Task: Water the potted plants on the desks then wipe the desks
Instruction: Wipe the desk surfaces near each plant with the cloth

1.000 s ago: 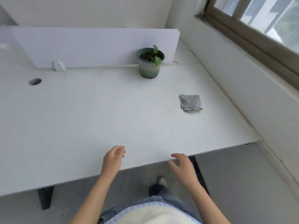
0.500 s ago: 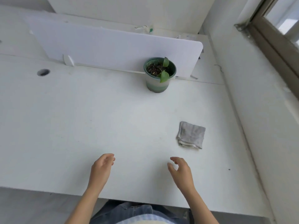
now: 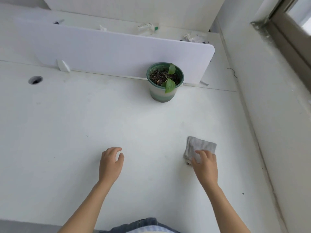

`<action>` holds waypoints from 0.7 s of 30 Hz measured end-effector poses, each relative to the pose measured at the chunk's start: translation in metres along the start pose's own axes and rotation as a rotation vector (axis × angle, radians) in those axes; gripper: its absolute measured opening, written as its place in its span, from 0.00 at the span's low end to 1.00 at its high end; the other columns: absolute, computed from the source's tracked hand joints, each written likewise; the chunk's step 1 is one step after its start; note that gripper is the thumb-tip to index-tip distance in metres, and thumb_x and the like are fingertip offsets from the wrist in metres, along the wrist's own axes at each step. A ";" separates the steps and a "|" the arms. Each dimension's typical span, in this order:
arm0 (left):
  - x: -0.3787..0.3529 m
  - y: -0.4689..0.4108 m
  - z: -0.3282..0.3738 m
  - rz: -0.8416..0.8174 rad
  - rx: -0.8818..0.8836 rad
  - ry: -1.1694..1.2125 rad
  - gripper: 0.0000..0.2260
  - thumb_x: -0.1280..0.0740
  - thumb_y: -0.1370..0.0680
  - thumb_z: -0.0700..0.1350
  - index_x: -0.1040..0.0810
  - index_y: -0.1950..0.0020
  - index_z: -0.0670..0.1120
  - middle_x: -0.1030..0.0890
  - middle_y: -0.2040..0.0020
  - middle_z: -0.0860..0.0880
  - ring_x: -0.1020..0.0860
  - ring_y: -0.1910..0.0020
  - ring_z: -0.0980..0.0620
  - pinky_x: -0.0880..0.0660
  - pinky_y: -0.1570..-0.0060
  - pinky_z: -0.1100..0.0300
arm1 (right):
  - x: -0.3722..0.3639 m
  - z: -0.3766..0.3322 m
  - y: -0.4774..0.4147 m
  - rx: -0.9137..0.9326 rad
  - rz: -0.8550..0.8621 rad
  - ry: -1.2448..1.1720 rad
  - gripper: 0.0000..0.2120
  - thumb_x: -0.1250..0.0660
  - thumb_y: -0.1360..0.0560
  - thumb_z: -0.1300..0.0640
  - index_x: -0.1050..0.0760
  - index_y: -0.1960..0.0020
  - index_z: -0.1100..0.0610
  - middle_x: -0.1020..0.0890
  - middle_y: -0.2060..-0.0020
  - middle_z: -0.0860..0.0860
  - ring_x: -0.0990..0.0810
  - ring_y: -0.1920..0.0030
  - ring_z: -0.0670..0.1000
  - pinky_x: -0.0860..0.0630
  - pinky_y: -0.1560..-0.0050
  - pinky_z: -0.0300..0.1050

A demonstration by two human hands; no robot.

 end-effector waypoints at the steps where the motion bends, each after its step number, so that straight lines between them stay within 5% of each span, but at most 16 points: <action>1: 0.001 -0.008 0.000 0.016 -0.015 -0.051 0.13 0.39 0.23 0.37 0.24 0.40 0.38 0.24 0.38 0.42 0.32 0.35 0.43 0.35 0.38 0.53 | 0.000 0.002 -0.008 -0.010 0.005 0.043 0.16 0.32 0.28 0.58 0.24 0.42 0.63 0.23 0.41 0.60 0.31 0.38 0.63 0.32 0.44 0.54; 8: -0.011 -0.054 -0.018 0.007 0.023 -0.358 0.24 0.44 0.27 0.48 0.27 0.37 0.35 0.26 0.35 0.35 0.30 0.34 0.34 0.32 0.40 0.39 | -0.014 0.014 -0.046 -0.132 -0.045 0.204 0.24 0.32 0.29 0.52 0.30 0.34 0.54 0.30 0.36 0.58 0.36 0.35 0.62 0.35 0.40 0.55; 16: -0.021 -0.061 -0.023 -0.021 0.022 -0.521 0.25 0.48 0.28 0.50 0.25 0.39 0.38 0.24 0.37 0.36 0.26 0.38 0.37 0.32 0.41 0.45 | 0.016 0.007 -0.121 -0.254 0.138 -0.004 0.09 0.42 0.26 0.62 0.26 0.55 0.65 0.23 0.51 0.64 0.29 0.59 0.59 0.37 0.60 0.45; 21: -0.018 -0.066 -0.025 0.084 0.001 -0.535 0.24 0.46 0.29 0.50 0.26 0.39 0.38 0.24 0.38 0.36 0.32 0.37 0.40 0.41 0.41 0.48 | 0.037 -0.064 -0.212 -0.068 0.215 -0.034 0.13 0.42 0.25 0.59 0.24 0.45 0.63 0.24 0.45 0.62 0.26 0.47 0.61 0.36 0.55 0.43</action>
Point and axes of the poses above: each hand's wrist, its own y-axis away from the middle knuckle, its own x-axis out of the back of the hand, z = x × y, the point moved 9 cm from there along -y, towards the middle knuckle
